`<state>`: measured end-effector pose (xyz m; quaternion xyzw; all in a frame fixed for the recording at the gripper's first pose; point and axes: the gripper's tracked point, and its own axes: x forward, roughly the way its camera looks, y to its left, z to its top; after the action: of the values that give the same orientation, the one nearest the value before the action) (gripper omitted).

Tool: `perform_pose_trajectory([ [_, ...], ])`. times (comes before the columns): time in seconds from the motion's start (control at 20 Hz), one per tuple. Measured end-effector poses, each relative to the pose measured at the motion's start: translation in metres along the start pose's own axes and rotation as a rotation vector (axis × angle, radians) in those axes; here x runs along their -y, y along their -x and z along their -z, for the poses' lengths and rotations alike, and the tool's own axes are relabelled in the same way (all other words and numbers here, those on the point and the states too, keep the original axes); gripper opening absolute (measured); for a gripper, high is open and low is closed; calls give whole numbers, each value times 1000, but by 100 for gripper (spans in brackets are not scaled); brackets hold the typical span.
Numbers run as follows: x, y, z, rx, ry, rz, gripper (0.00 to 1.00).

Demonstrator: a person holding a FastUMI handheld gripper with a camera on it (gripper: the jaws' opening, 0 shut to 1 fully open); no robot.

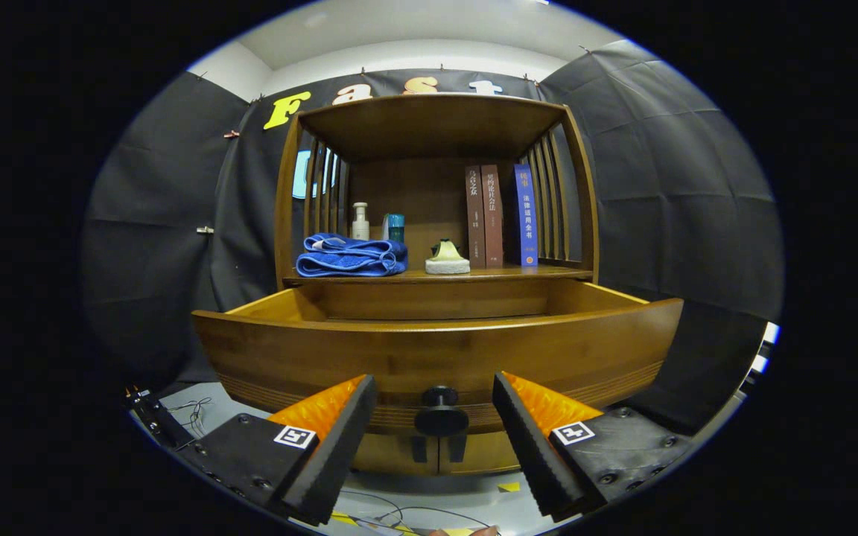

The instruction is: Pull open the drawer, take out the items inside it, and place them on the countertop above the cabinet.

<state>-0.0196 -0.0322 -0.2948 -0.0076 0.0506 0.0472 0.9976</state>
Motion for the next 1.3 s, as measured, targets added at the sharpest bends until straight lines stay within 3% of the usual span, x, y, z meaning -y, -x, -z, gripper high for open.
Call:
perform_pose_trajectory([
  [0.65, 4, -28, 2, -8, 4, 16, 100],
  [1.3, 2, -125, -16, -32, 27, 30, 100],
])
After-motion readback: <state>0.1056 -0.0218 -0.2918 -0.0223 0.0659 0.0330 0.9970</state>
